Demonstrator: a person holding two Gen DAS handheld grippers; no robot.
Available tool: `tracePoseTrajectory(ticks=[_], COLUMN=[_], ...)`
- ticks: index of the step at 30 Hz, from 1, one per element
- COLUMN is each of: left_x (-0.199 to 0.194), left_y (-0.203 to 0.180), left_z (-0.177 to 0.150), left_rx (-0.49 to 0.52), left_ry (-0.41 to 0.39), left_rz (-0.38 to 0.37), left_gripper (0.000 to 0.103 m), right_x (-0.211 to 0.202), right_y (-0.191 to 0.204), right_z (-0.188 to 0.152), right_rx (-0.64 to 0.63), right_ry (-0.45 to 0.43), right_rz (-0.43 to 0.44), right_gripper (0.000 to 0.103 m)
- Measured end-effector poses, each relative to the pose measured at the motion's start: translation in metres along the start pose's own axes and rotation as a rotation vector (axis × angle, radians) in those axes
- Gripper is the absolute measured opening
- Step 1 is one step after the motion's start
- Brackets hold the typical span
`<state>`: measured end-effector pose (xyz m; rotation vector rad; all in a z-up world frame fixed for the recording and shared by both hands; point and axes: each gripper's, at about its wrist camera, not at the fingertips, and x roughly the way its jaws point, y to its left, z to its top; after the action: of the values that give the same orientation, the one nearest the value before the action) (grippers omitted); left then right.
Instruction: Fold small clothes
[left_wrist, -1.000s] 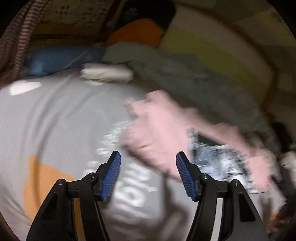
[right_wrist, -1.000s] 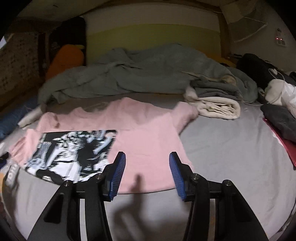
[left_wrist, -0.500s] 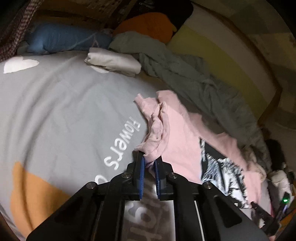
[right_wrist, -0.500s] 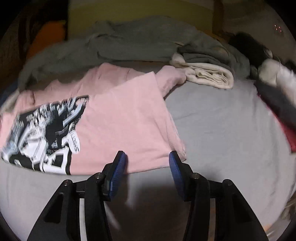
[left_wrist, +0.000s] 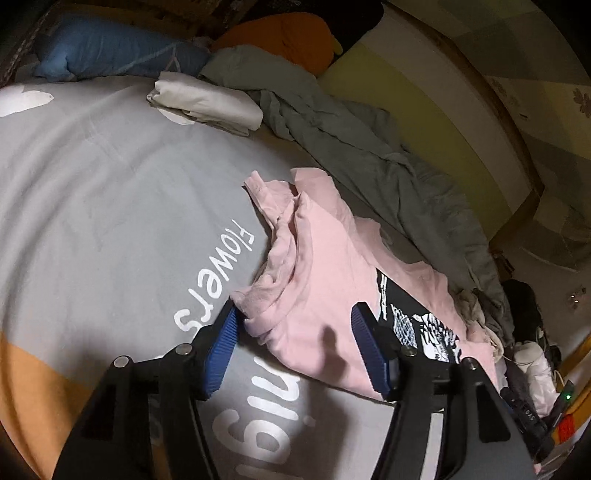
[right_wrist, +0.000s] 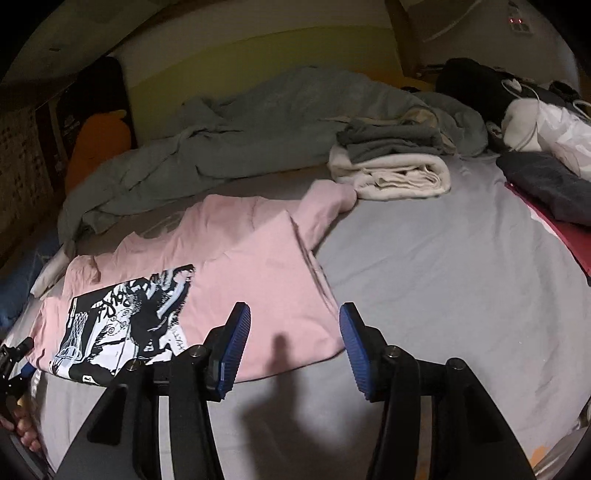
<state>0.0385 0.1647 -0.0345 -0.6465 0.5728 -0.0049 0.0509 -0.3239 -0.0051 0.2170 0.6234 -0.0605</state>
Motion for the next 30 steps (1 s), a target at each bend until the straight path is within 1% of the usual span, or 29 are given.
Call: tracePoseTrajectory(ticks=[3, 5, 7, 8, 9, 10, 11, 13, 16, 17, 18, 19, 20, 21, 22, 23, 24, 25, 26, 27, 28, 29, 30], left_x=[-0.002, -0.003, -0.004, -0.002, 0.002, 0.009, 0.015, 0.035, 0.078, 0.093, 0.102, 0.113, 0.122, 0.128, 0.130, 0.130, 0.130, 0.130, 0.129, 0.125, 0.118, 0.108, 0.096], left_y=[-0.001, -0.002, -0.002, -0.003, -0.004, -0.004, -0.003, -0.003, 0.005, 0.012, 0.019, 0.025, 0.030, 0.032, 0.033, 0.037, 0.042, 0.048, 0.050, 0.050, 0.049, 0.048, 0.048], left_z=[0.002, 0.012, 0.030, 0.041, 0.052, 0.068, 0.079, 0.106, 0.138, 0.144, 0.146, 0.147, 0.145, 0.143, 0.140, 0.138, 0.137, 0.135, 0.135, 0.134, 0.135, 0.135, 0.136], left_rx=[0.004, 0.005, 0.020, 0.037, 0.057, 0.077, 0.085, 0.080, 0.041, 0.010, -0.015, -0.032, -0.037, -0.033, -0.034, -0.058, -0.093, -0.109, -0.089, -0.040, 0.004, 0.035, 0.048], left_ry=[0.004, 0.009, 0.001, 0.001, 0.014, 0.028, 0.038, 0.082, 0.187, 0.218, 0.241, 0.269, 0.297, 0.315, 0.318, 0.319, 0.321, 0.316, 0.315, 0.308, 0.281, 0.244, 0.202], left_rz=[0.015, 0.038, 0.046, 0.071, 0.104, 0.115, 0.108, 0.099, 0.072, 0.072, 0.094, 0.105, 0.076, 0.033, -0.020, -0.088, -0.129, -0.122, -0.093, -0.058, -0.030, -0.003, 0.006], left_gripper=[0.061, 0.061, 0.061, 0.062, 0.063, 0.063, 0.063, 0.063, 0.063, 0.063, 0.061, 0.061, 0.057, 0.044, 0.036, 0.028, 0.025, 0.018, 0.004, 0.003, 0.003, 0.003, 0.003], right_x=[0.005, 0.006, 0.004, 0.003, 0.003, 0.002, 0.002, 0.002, 0.002, 0.001, 0.002, 0.004, 0.004, 0.004, 0.005, 0.008, 0.010, 0.013, 0.013, 0.013, 0.013, 0.012, 0.010], right_y=[-0.008, -0.013, -0.015, -0.015, -0.014, -0.013, -0.013, -0.012, -0.012, -0.013, -0.014, -0.015, -0.018, -0.021, -0.024, -0.027, -0.028, -0.029, -0.027, -0.025, -0.022, -0.021, -0.021], right_z=[-0.002, -0.001, 0.001, 0.002, 0.003, 0.004, 0.006, 0.007, 0.007, 0.006, 0.007, 0.007, 0.007, 0.008, 0.008, 0.010, 0.010, 0.011, 0.011, 0.011, 0.010, 0.010, 0.009], right_rx=[0.037, 0.055, 0.063, 0.066, 0.068, 0.071, 0.073, 0.072, 0.054, 0.046, 0.036, 0.030, 0.039, 0.052, 0.067, 0.085, 0.099, 0.102, 0.092, 0.076, 0.047, 0.037, 0.034], right_ry=[0.028, 0.033, 0.029, 0.026, 0.023, 0.017, 0.012, 0.009, 0.009, 0.010, 0.015, 0.025, 0.025, 0.024, 0.026, 0.035, 0.045, 0.057, 0.059, 0.055, 0.047, 0.041, 0.034], right_rz=[0.007, 0.010, 0.020, 0.026, 0.034, 0.039, 0.040, 0.039, 0.029, 0.026, 0.028, 0.030, 0.026, 0.025, 0.030, 0.040, 0.045, 0.045, 0.040, 0.029, 0.001, -0.018, -0.034], right_gripper=[0.052, 0.052, 0.052, 0.052, 0.052, 0.052, 0.052, 0.052, 0.052, 0.052, 0.052, 0.052, 0.052, 0.052, 0.052, 0.052, 0.052, 0.052, 0.052, 0.052, 0.052, 0.052, 0.052])
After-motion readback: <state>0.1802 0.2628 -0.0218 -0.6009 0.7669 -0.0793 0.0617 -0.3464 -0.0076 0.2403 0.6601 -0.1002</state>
